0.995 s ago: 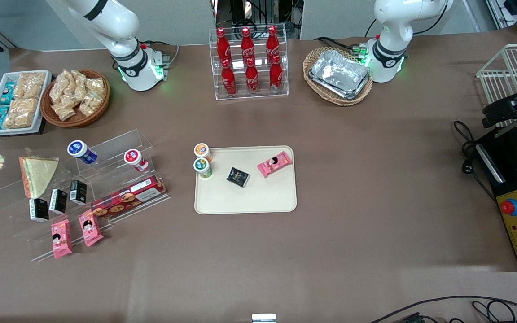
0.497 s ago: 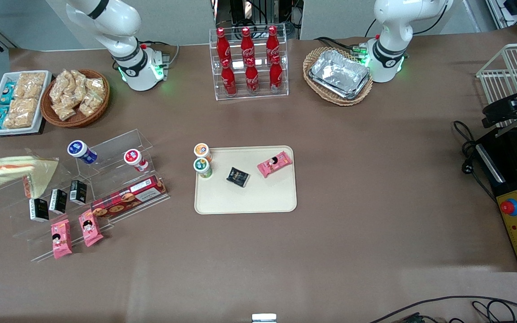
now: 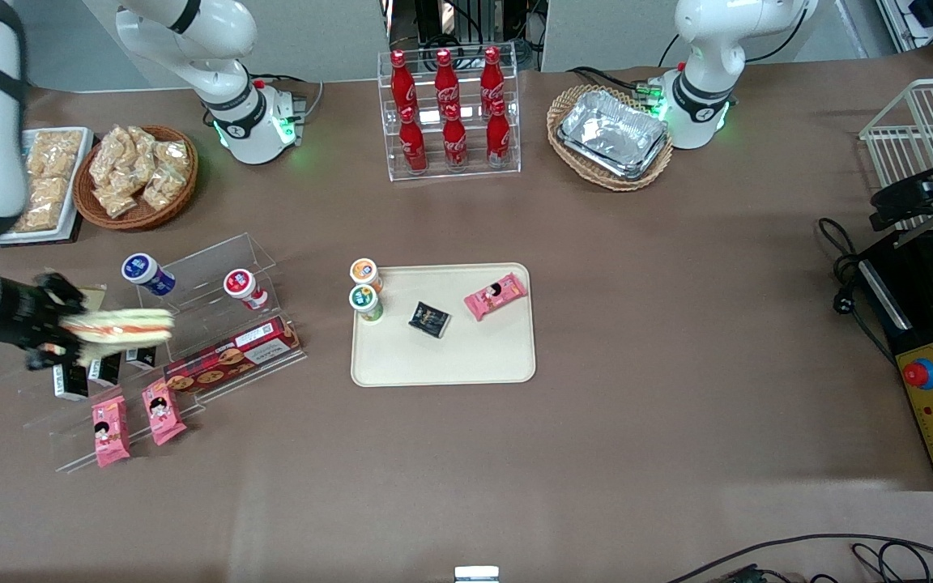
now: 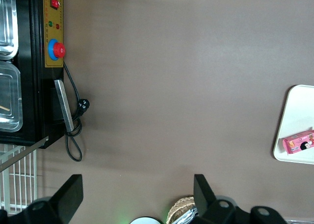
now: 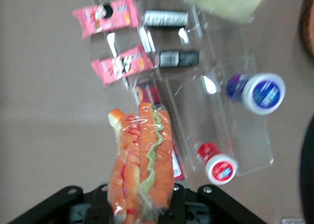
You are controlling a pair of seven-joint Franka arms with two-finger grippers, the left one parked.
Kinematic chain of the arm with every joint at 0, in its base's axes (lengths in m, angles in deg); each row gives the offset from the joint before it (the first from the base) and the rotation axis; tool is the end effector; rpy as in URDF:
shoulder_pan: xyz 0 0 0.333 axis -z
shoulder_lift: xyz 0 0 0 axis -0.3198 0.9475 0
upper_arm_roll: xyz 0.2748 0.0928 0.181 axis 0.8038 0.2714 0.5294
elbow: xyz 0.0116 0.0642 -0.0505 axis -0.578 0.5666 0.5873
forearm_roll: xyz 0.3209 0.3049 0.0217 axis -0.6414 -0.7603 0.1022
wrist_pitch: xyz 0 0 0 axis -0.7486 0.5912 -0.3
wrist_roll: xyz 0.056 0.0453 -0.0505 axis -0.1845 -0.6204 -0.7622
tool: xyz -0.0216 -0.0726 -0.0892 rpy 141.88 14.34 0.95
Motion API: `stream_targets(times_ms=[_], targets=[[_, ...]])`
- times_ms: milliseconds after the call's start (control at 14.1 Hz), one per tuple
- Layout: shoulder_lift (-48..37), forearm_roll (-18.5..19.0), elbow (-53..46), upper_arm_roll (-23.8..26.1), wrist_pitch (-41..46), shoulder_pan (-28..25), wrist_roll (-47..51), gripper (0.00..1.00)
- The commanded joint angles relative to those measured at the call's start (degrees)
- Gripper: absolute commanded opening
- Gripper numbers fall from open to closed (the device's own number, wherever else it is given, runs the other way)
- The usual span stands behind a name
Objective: Place sandwich on tray
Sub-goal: 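Lift the wrapped sandwich out of the rack with the right gripper, then carry the sandwich over the cream tray and lower it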
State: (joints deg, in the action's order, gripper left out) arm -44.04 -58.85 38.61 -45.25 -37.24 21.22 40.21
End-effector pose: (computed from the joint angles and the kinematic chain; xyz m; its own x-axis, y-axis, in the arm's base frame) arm 0.6841 -0.0367 0.5220 0.0866 -0.9919 -0.0932 -0.9939 -0.0924 0.0598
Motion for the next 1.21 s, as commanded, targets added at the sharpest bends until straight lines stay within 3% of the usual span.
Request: stream_targets(times_ms=[0,426,1137], targets=[[3.13,-0.87,-0.67,-0.84,-4.81,-8.61,11.44,0.0],[7.0,-0.95,3.01,-0.75,-16.31,-19.51,24.28,0.0],[19.04,-0.95,4.78,-0.93,-32.23,-37.18,36.61,0.0]])
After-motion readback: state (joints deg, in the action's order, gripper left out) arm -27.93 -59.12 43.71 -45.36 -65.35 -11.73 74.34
